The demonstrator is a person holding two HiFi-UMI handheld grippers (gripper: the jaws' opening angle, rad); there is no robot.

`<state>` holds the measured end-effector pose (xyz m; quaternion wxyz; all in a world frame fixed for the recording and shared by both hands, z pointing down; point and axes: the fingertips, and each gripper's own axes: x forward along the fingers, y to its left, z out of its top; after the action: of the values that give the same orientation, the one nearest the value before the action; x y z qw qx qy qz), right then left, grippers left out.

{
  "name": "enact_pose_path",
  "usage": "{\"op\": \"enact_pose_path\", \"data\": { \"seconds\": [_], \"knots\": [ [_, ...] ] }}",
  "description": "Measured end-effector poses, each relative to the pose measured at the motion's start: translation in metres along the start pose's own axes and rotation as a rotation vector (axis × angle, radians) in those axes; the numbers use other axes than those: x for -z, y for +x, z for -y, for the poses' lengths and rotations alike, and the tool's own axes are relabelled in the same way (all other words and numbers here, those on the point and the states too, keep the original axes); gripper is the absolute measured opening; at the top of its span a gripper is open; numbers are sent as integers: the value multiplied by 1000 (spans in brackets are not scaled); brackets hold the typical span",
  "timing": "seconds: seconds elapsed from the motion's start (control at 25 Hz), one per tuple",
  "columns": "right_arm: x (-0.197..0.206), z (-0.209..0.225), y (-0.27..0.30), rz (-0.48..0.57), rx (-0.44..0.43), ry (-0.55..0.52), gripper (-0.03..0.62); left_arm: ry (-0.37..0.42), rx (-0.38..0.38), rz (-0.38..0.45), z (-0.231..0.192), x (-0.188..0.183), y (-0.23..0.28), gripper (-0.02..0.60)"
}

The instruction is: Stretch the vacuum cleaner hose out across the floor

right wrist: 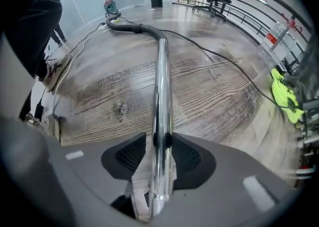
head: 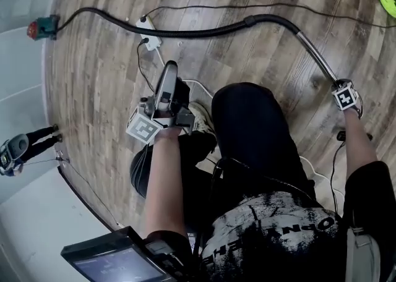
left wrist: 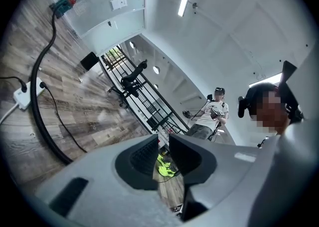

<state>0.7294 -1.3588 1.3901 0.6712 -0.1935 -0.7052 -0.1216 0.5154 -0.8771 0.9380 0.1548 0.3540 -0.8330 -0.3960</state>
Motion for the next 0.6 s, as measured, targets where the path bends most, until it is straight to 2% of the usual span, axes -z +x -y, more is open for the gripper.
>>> {"op": "enact_pose_path", "data": {
  "seconds": [0.08, 0.12, 0.28, 0.36, 0.52, 0.6],
  "knots": [
    [-4, -1, 0, 21, 13, 4, 154, -1, 1, -4, -2, 1, -3, 71],
    [-6, 0, 0, 30, 25, 3, 125, -1, 1, -4, -3, 1, -5, 71],
    [-3, 4, -7, 11, 56, -1, 94, -1, 16, 12, -10, -1, -12, 71],
    [-8, 4, -13, 31, 64, -8, 17, 2, 10, 23, -11, -2, -11, 71],
    [-37, -8, -8, 116, 32, -7, 8, 16, 3, 41, -22, 3, -19, 52],
    [-59, -10, -6, 176, 29, -25, 8, 28, 9, 47, -29, 6, -23, 22]
  ]
}}
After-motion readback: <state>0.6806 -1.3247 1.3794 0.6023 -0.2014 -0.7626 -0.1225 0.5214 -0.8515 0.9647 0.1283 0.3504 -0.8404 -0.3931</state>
